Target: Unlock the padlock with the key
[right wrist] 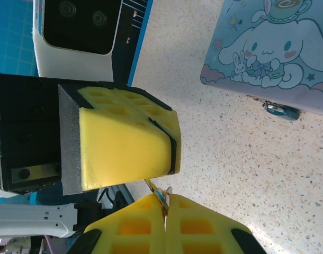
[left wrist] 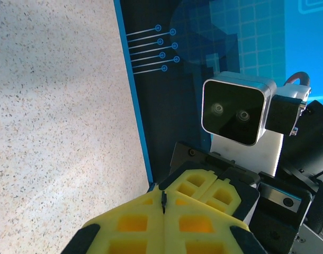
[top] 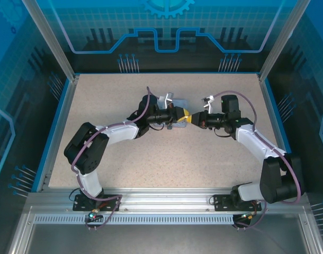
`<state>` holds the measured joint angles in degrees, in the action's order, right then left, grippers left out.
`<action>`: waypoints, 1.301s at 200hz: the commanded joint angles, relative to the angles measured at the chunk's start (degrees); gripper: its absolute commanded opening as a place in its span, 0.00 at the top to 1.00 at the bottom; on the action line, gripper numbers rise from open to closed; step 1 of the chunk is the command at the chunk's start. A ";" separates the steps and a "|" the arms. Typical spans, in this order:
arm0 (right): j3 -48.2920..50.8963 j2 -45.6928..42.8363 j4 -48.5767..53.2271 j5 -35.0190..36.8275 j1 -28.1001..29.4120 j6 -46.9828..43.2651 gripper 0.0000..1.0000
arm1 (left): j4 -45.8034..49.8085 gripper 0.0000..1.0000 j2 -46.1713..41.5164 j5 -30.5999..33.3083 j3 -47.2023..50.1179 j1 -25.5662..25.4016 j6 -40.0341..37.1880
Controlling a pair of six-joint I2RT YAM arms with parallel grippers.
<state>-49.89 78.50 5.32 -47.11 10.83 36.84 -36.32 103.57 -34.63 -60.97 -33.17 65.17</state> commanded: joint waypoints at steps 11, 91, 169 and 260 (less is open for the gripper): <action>-1.92 0.32 1.27 1.12 0.73 -1.30 1.00 | 0.18 0.76 -1.23 4.69 1.96 -0.51 2.87; -9.68 -4.44 19.85 34.88 12.67 -17.42 1.00 | 33.04 0.39 -9.65 12.18 -4.49 2.18 2.67; -7.08 -9.37 14.47 69.10 28.79 -26.04 1.00 | 39.29 0.39 -11.80 11.96 -4.52 2.37 9.59; -4.87 -8.69 7.74 68.75 31.08 -27.99 1.00 | 36.99 0.44 -11.90 12.75 -4.94 0.80 12.66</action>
<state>-55.18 69.36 16.34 20.88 40.82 10.15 0.75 92.92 -22.28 -65.21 -31.77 76.62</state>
